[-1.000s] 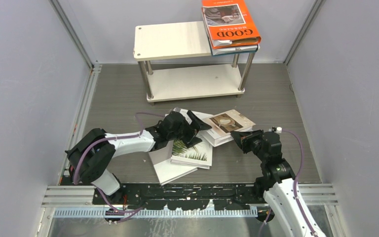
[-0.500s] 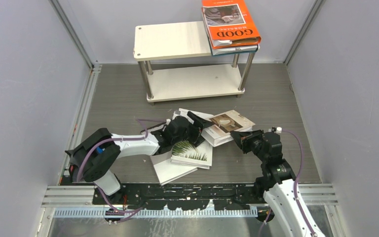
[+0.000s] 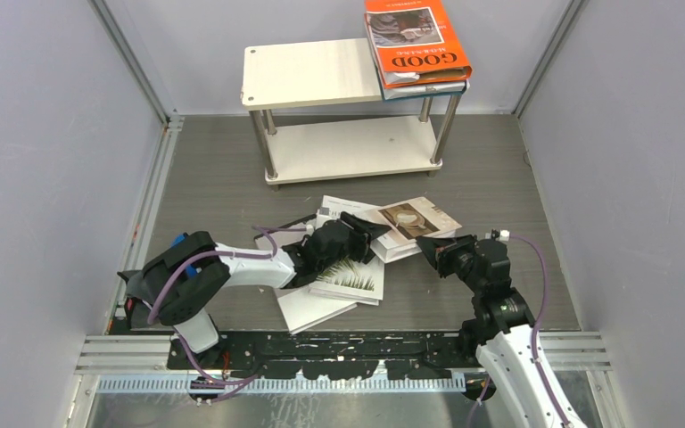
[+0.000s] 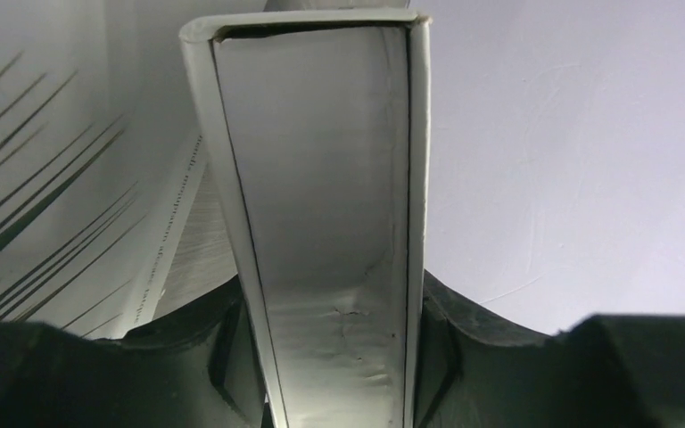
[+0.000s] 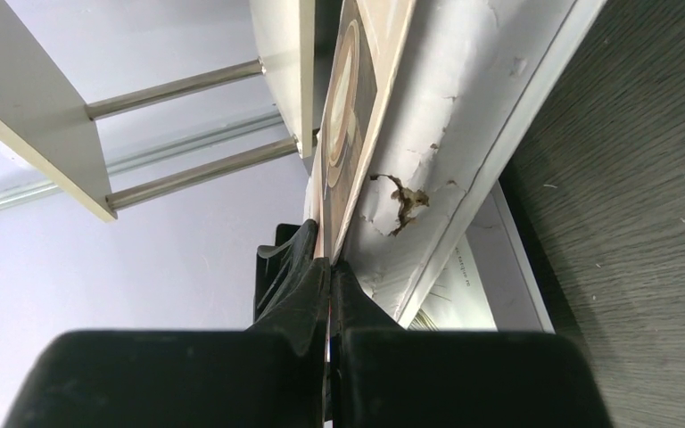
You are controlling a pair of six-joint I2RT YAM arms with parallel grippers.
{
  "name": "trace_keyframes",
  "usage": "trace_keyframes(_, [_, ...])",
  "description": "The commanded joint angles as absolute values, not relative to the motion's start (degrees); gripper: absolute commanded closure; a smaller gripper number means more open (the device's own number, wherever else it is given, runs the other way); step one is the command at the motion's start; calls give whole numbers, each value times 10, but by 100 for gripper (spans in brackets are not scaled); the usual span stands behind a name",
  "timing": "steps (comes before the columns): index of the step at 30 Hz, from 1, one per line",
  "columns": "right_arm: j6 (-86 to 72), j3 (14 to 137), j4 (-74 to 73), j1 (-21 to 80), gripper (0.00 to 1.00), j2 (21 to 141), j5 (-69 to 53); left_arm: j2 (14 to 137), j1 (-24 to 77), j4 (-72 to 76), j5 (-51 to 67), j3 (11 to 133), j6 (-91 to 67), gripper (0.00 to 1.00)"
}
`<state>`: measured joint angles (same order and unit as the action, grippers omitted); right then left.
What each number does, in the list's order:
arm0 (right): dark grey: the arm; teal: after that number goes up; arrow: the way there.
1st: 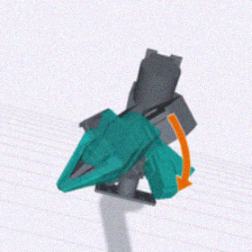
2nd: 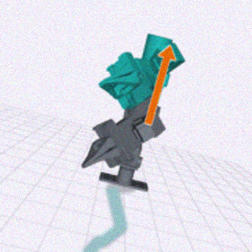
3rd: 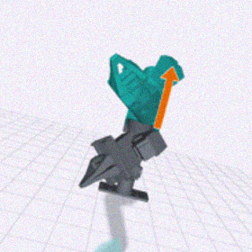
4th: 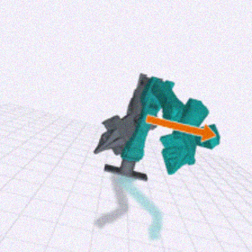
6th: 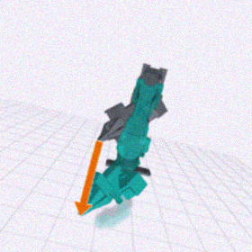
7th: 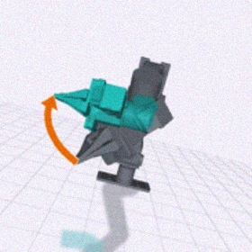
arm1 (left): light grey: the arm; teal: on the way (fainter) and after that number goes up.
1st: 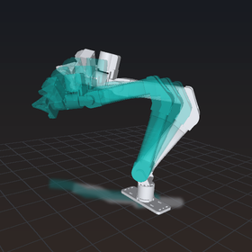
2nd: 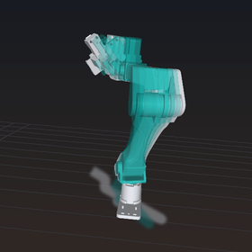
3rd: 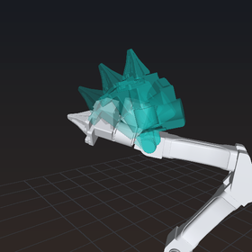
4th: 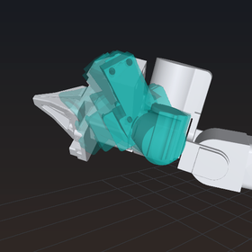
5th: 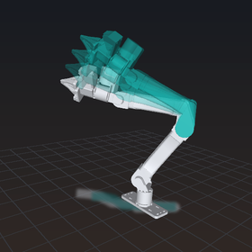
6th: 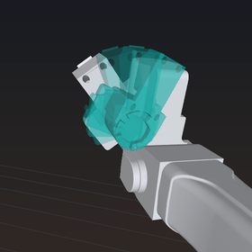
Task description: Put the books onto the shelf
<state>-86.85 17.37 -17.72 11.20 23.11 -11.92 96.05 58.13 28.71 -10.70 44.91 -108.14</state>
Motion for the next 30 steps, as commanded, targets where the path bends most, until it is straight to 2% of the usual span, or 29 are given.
trace_keyframes(1, [-868, 185, -152, 116, 99, 217, -136, 952, 589, 347, -144, 441, -1088, 51])
trace_keyframes(9, [-843, 204, -183, 116, 98, 209, -138, 925, 596, 339, -158, 433, -1063, 52])
trace_keyframes(13, [-826, 221, -202, 116, 86, 207, -135, 895, 601, 311, -175, 426, -1047, 52])
trace_keyframes(17, [-809, 238, -221, 116, 68, 206, -134, 860, 602, 283, -196, 417, -1025, 52])
trace_keyframes(20, [-800, 248, -231, 116, 63, 207, -134, 830, 605, 260, -214, 410, -1011, 52])
trace_keyframes(30, [-778, 274, -275, 116, 61, 190, -131, 727, 612, 205, -283, 372, -992, 52])
